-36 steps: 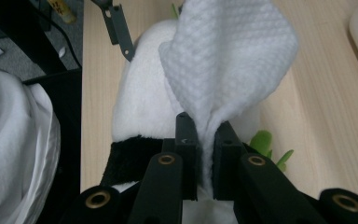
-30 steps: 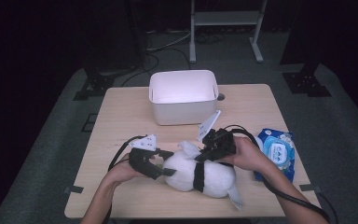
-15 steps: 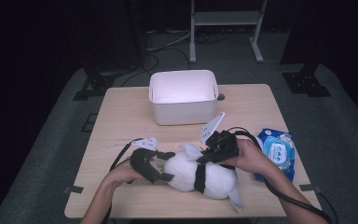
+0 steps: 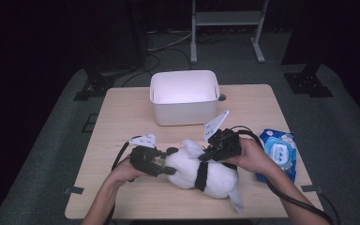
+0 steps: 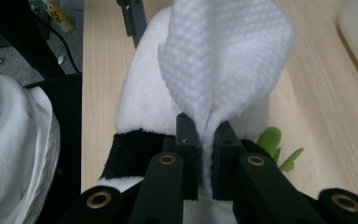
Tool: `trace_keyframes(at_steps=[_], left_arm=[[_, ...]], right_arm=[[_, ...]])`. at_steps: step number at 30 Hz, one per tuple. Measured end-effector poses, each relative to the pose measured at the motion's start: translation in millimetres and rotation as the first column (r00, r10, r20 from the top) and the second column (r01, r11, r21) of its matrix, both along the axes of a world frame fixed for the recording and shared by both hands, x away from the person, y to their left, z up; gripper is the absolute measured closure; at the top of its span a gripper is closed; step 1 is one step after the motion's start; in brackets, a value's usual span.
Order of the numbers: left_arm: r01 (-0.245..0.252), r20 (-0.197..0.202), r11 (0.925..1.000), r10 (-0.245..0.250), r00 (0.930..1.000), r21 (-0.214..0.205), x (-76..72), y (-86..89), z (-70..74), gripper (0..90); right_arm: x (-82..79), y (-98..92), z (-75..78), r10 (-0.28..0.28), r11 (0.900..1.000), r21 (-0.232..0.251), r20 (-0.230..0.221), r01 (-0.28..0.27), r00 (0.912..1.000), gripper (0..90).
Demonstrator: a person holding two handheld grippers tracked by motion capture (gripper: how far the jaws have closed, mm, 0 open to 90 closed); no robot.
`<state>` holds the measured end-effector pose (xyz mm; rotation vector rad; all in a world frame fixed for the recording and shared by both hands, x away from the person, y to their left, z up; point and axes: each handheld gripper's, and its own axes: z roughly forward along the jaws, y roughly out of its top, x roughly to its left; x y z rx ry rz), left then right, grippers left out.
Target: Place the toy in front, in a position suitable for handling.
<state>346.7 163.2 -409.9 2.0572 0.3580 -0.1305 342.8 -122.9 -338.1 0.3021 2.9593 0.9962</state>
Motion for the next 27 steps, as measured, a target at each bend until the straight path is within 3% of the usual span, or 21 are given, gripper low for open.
trace_keyframes(at_steps=[8, 18, 27], left_arm=[[-0.043, 0.106, 0.9988, 0.045, 0.9933, -0.021, -9.4, 12.7, 35.3, 38.3], [-0.033, 0.136, 0.9993, 0.035, 0.9902, -0.015, -13.2, 6.3, 42.9, 38.3], [-0.035, 0.138, 0.9994, 0.034, 0.9898, 0.006, -9.9, 2.3, 49.2, 39.2]], right_arm=[[-0.4, 4.6, 19.3, 0.006, 0.9999, 0.015, 0.047, -0.006, 0.9989, 83.3], [4.7, 16.7, 43.8, 0.017, 0.9984, 0.051, 0.089, -0.022, 0.9959, 83.4], [8.0, 15.6, 42.9, 0.005, 0.9986, 0.053, 0.068, -0.008, 0.9977, 83.5]])
